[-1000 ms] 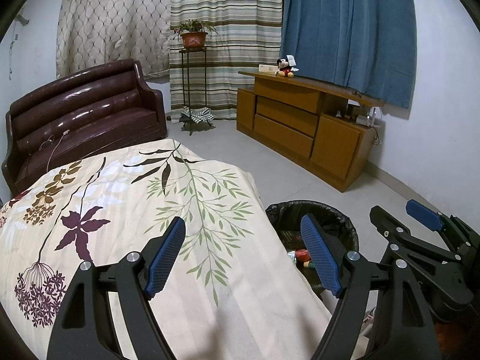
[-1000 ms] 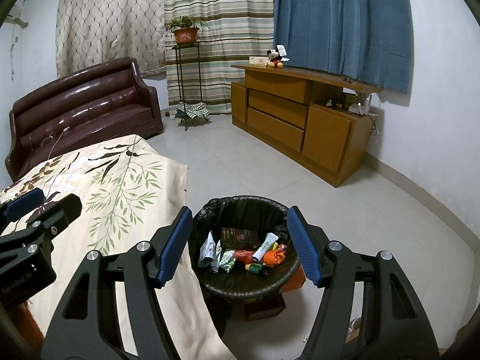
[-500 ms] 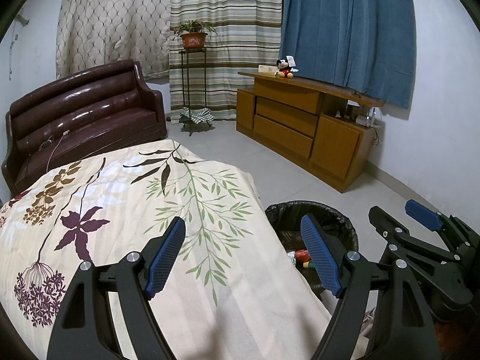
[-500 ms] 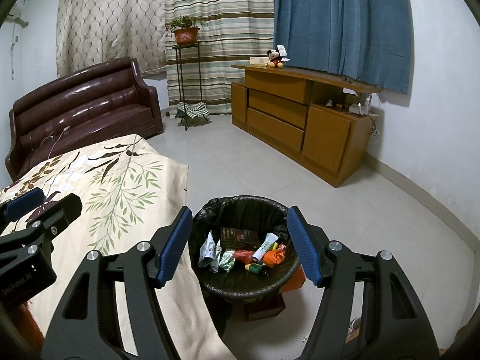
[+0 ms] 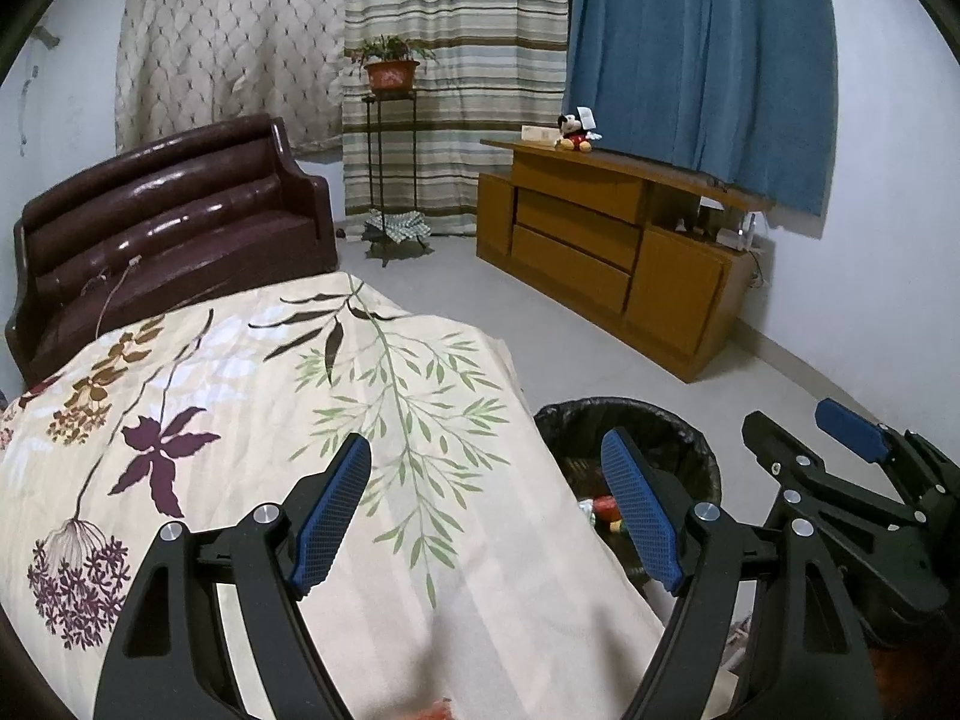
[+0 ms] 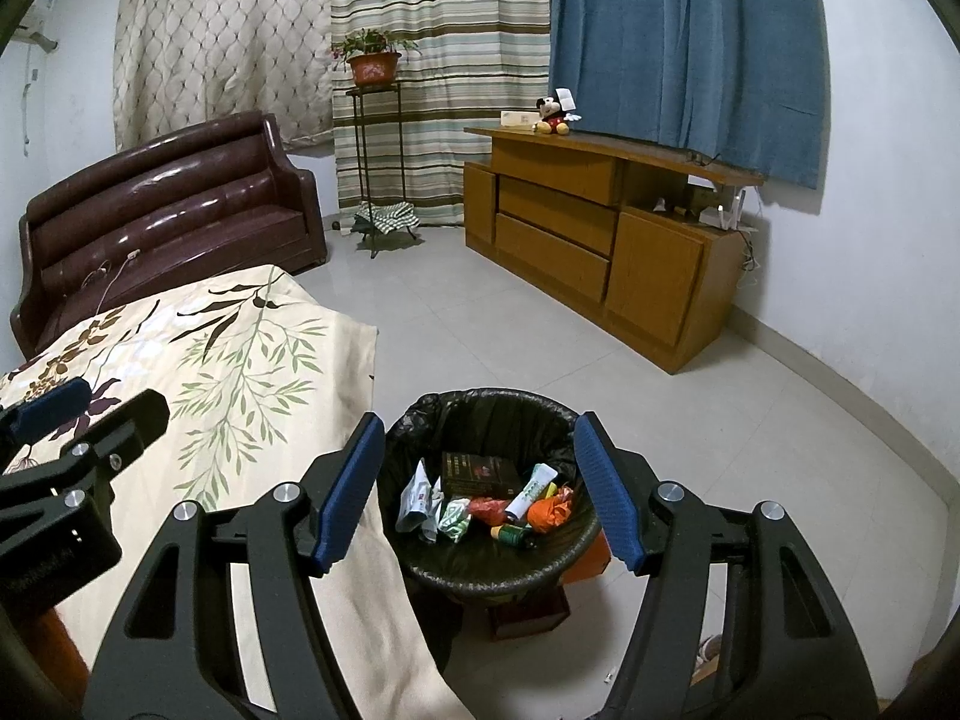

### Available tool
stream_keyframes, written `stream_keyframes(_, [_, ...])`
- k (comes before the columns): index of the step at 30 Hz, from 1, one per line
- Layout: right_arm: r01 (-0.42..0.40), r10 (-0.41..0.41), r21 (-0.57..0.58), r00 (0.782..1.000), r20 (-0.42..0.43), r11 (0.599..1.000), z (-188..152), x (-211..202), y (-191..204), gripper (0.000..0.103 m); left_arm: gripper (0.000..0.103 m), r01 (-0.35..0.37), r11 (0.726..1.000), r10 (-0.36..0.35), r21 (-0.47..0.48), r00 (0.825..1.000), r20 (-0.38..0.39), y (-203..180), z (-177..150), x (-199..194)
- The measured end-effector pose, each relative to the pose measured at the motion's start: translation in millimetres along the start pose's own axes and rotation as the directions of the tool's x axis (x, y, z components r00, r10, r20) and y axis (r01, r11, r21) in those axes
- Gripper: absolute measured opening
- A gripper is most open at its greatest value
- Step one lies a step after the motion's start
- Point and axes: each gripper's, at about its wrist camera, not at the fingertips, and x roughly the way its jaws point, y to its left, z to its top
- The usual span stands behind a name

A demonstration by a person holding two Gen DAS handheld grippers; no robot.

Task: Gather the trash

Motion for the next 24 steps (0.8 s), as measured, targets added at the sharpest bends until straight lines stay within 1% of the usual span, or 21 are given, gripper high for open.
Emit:
stream_keyframes(1, [0.000,0.000,0.000,1.000,0.000,1.000,0.0,0.0,0.0,0.064,0.077,0.002,1.000,-0.002,0.006,1.000,0.006,-1.7,0.1,-1.0])
stream_keyframes(2, [-0.001,0.001,0.000,1.000,0.000,1.000,0.2,-0.4,0.1,0.064,0.080,0.005,1.000,-0.005,0.010,1.000,0.007,-1.0,0.5,-0.6])
stream_keyframes(6, [-0.001,0.001,-0.002,1.000,-0.001,1.000,-0.3,0.3,0.1,0.064,0.084,0.005,1.000,-0.005,0.019,1.000,0.014,-2.8,-0.1,-1.5])
stream_keyframes(9, [-0.001,0.001,0.000,1.000,-0.001,1.000,-0.2,0.2,0.2,0.064,0.084,-0.025,0.999,0.025,0.036,1.000,0.009,-5.7,-0.3,-0.5])
stream_keyframes(16, [-0.001,0.001,-0.002,1.000,-0.001,1.000,0.1,-0.1,0.4,0.064,0.084,-0.024,0.999,0.022,0.042,0.999,0.033,-4.4,0.9,-3.8])
stream_keyframes(19, [-0.001,0.001,-0.003,1.000,-0.002,1.000,-0.6,0.8,0.8,0.064,0.084,-0.019,0.999,0.019,0.026,1.000,0.020,-1.5,1.5,-2.0])
stream_keyframes(24, [-0.006,0.006,-0.010,1.000,-0.012,1.000,-8.0,4.6,4.5,0.064,0.084,-0.022,1.000,0.022,0.005,0.999,-0.024,7.0,-0.7,5.2])
